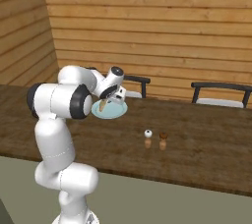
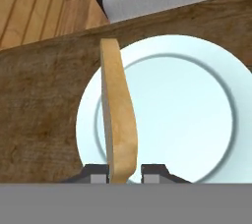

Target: Start the toaster. Once the lever pops up, take the bread to the plate on the dining counter.

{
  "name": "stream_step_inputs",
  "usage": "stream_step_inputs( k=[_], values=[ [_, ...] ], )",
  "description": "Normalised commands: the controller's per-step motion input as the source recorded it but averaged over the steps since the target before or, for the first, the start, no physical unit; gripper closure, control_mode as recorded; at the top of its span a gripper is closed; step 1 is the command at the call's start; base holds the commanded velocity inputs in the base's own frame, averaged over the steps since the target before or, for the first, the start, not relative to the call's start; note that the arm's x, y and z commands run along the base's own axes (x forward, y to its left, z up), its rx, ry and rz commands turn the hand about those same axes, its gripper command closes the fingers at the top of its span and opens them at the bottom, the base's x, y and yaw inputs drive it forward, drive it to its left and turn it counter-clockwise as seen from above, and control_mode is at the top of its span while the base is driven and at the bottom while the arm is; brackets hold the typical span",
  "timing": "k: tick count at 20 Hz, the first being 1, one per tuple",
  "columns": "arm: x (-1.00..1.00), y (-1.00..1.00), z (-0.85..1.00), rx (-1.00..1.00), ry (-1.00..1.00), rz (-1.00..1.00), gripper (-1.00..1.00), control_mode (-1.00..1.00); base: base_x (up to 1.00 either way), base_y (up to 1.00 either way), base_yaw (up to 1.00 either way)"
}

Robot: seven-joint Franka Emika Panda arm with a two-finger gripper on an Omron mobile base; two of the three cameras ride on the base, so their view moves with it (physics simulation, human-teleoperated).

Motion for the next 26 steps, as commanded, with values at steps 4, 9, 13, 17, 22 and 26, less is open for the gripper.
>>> stream_step_inputs(
  k=[4,9,13,17,22,26],
  values=[
    [0.00,0.00,0.00,0.00,0.00,0.00,-1.00,-1.00,0.00,0.00,0.00],
    [-0.05,-0.18,0.00,0.00,-0.04,0.00,-1.00,-1.00,0.00,0.00,0.00],
    [-0.09,-0.51,0.00,0.00,0.00,0.00,-1.00,-1.00,0.00,0.00,0.00],
    [-0.01,-0.59,0.03,-0.01,-0.03,0.00,-1.00,-1.00,0.00,0.00,0.00],
    [-0.02,-0.19,0.31,-0.09,-0.05,-0.05,-1.00,-1.00,0.00,0.00,0.00],
    [-0.47,0.25,0.38,-0.19,-0.10,-0.12,-1.00,-1.00,0.00,0.00,0.00]
  ],
)
